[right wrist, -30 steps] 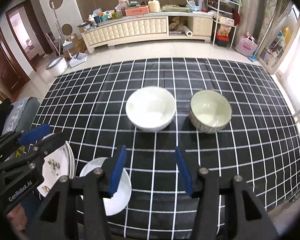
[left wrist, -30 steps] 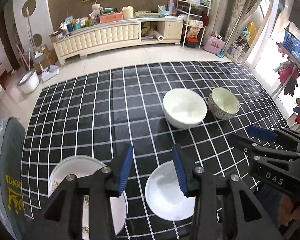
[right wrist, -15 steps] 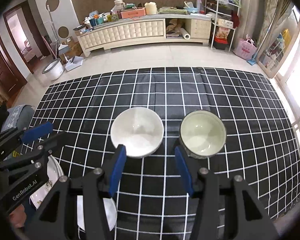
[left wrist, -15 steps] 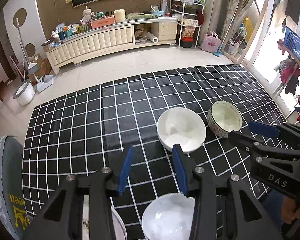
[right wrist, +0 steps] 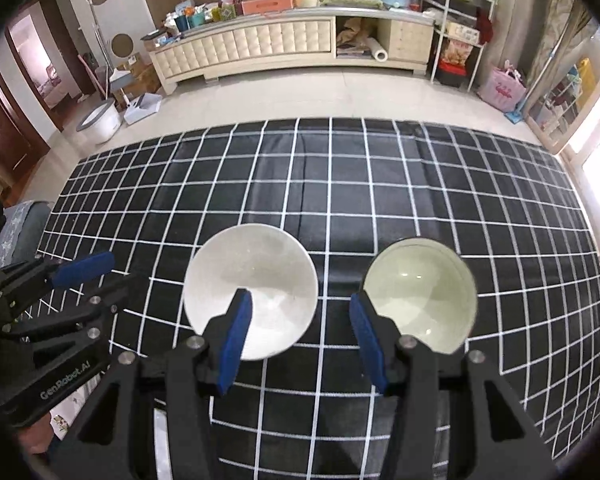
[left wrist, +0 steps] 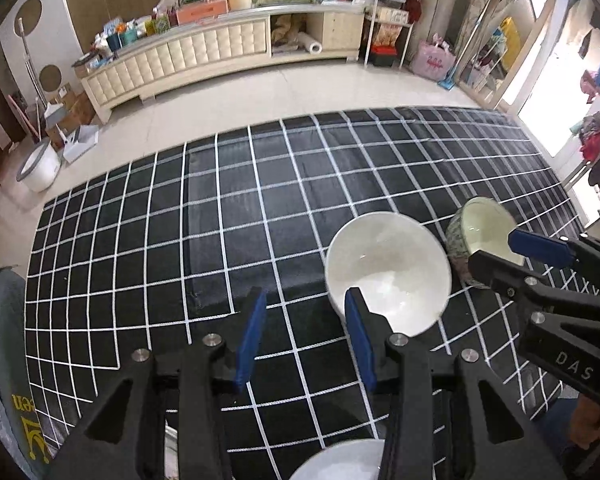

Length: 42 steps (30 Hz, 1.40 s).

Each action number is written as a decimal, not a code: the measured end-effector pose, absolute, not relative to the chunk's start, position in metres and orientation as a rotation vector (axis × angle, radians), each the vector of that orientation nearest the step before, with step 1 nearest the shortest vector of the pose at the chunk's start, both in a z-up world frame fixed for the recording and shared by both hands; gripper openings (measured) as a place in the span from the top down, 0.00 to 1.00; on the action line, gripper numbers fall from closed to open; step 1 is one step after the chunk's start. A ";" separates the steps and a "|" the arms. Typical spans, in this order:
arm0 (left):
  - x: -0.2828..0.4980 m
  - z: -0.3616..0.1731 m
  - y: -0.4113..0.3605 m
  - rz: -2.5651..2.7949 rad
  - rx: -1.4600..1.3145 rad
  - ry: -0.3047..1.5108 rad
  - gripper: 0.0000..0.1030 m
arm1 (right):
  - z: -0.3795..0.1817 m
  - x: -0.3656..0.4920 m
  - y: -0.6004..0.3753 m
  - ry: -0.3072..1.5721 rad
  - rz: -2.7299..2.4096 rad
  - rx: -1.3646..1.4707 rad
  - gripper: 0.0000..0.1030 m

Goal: Organize plates and bowls
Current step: 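Move the left tool to the blue-patterned white bowl and grip its rim, then lift the patterned white bowl and carry it over the first bowl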

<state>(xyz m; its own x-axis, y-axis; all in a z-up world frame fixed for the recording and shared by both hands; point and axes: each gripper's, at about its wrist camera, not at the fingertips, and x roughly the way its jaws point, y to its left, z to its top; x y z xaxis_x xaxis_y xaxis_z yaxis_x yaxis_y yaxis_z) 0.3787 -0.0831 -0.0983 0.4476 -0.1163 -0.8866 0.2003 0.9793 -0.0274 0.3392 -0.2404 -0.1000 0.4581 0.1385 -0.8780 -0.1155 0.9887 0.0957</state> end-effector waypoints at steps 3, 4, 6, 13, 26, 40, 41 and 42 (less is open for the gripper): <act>0.387 -0.110 -0.085 -0.204 0.084 1.114 0.63 | -0.111 0.345 -0.238 1.101 0.171 0.002 0.46; 0.392 -0.114 -0.087 -0.205 0.088 1.123 0.63 | -0.113 0.346 -0.237 1.104 0.173 -0.003 0.46; 0.398 -0.122 -0.091 -0.211 0.092 1.141 0.63 | -0.119 0.350 -0.238 1.114 0.172 -0.013 0.46; 0.412 -0.146 -0.102 -0.220 0.138 1.191 0.63 | -0.133 0.361 -0.236 1.143 0.193 -0.052 0.46; 0.423 -0.167 -0.112 -0.251 0.177 1.223 0.63 | -0.153 0.371 -0.233 1.183 0.216 -0.062 0.54; 0.431 -0.184 -0.130 -0.317 0.167 1.256 0.85 | -0.165 0.371 -0.239 1.198 0.209 -0.045 0.83; 0.430 -0.184 -0.131 -0.316 0.174 1.256 0.85 | -0.165 0.370 -0.238 1.194 0.205 -0.048 0.83; 0.431 -0.185 -0.133 -0.315 0.178 1.255 0.86 | -0.165 0.369 -0.238 1.194 0.207 -0.045 0.83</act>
